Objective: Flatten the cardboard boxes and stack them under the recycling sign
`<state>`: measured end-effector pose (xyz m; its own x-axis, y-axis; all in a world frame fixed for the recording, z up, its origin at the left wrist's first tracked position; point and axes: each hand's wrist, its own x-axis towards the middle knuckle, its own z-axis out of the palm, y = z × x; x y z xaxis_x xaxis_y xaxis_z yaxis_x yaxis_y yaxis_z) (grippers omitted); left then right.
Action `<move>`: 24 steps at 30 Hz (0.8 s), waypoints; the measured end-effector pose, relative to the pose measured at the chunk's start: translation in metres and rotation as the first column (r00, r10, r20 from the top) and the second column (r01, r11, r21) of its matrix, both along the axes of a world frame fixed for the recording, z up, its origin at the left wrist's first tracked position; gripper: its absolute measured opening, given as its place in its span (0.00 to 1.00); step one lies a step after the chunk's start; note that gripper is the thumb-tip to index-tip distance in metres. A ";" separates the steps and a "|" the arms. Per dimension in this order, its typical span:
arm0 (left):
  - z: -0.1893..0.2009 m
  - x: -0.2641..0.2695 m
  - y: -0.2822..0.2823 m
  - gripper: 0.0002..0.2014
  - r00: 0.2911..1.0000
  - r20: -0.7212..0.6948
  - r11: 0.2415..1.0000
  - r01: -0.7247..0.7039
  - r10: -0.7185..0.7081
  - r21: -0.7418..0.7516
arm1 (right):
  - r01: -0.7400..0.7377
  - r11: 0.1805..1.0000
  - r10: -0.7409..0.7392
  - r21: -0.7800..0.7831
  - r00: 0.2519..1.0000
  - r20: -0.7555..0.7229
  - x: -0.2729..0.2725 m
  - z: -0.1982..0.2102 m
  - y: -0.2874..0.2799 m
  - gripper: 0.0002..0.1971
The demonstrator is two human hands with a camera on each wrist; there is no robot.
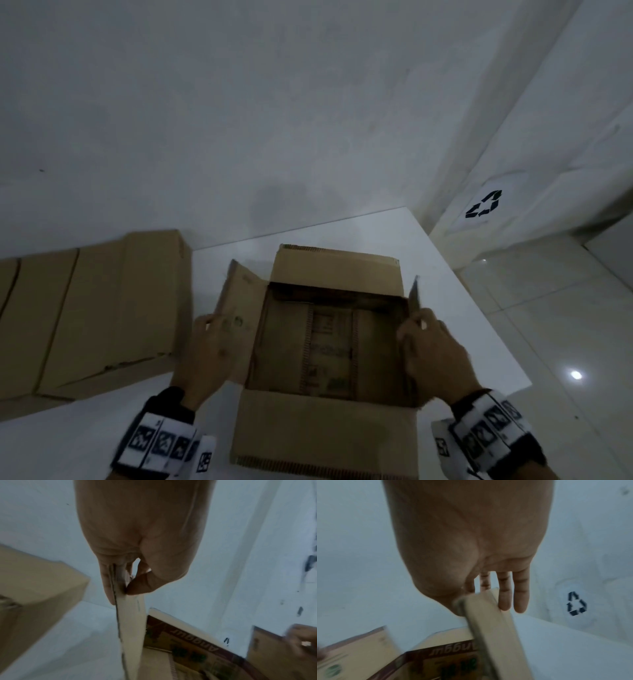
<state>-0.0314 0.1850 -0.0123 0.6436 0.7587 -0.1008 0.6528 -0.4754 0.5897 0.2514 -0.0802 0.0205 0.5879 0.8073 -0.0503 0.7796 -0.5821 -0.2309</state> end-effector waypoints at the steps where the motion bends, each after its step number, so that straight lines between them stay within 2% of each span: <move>1: -0.008 -0.007 0.004 0.28 0.998 -0.057 1.000 -0.026 0.026 0.006 | 0.056 0.998 -0.056 -0.005 0.998 0.022 0.005 0.000 -0.008 0.09; 3: -0.031 -0.015 0.011 0.27 0.972 -0.234 0.998 -0.023 0.035 0.055 | 0.225 0.972 -0.229 -0.062 0.971 -0.063 0.020 -0.007 -0.022 0.21; 5: -0.050 -0.009 0.013 0.26 0.923 -0.384 0.997 0.000 0.029 0.075 | 0.304 0.914 -0.337 -0.267 0.938 -0.085 0.032 -0.019 -0.032 0.32; 7: -0.063 0.004 0.013 0.33 0.916 -0.400 0.999 -0.036 0.025 -0.019 | 0.319 0.870 -0.392 -0.376 0.910 -0.137 0.037 -0.034 -0.034 0.32; 9: -0.076 0.021 0.012 0.46 0.928 -0.371 0.977 -0.117 0.043 -0.179 | 0.340 0.880 -0.441 -0.331 0.846 -0.301 0.035 -0.047 -0.027 0.28; 11: -0.077 0.039 0.007 0.51 0.953 -0.299 0.924 -0.151 0.042 -0.350 | 0.330 0.891 -0.436 -0.312 0.814 -0.384 0.035 -0.060 -0.016 0.24; 13: -0.076 0.053 0.005 0.42 0.957 -0.286 0.910 -0.153 0.039 -0.386 | 0.330 0.881 -0.449 -0.339 0.809 -0.380 0.037 -0.073 -0.008 0.23; 16: -0.072 0.062 0.010 0.25 0.932 -0.363 0.959 -0.122 0.022 -0.257 | 0.329 0.876 -0.447 -0.352 0.828 -0.339 0.037 -0.083 0.003 0.21; 18: -0.077 0.063 0.012 0.23 0.928 -0.373 0.968 -0.112 0.020 -0.226 | 0.344 0.876 -0.449 -0.339 0.836 -0.314 0.032 -0.081 0.011 0.16; 21: -0.079 0.062 0.011 0.22 0.949 -0.316 0.972 -0.070 -0.005 -0.226 | 0.346 0.874 -0.451 -0.342 0.838 -0.306 0.024 -0.084 0.016 0.13; 24: -0.078 0.058 0.011 0.11 0.959 -0.279 0.974 -0.018 -0.048 -0.228 | 0.325 0.886 -0.425 -0.331 0.855 -0.299 0.021 -0.085 0.018 0.13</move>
<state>0.0262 0.1960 -0.0900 0.5750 0.6855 -0.4467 0.8015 -0.3621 0.4759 0.2723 -0.0626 -0.0647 0.7442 0.4562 -0.4880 0.3837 -0.8899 -0.2467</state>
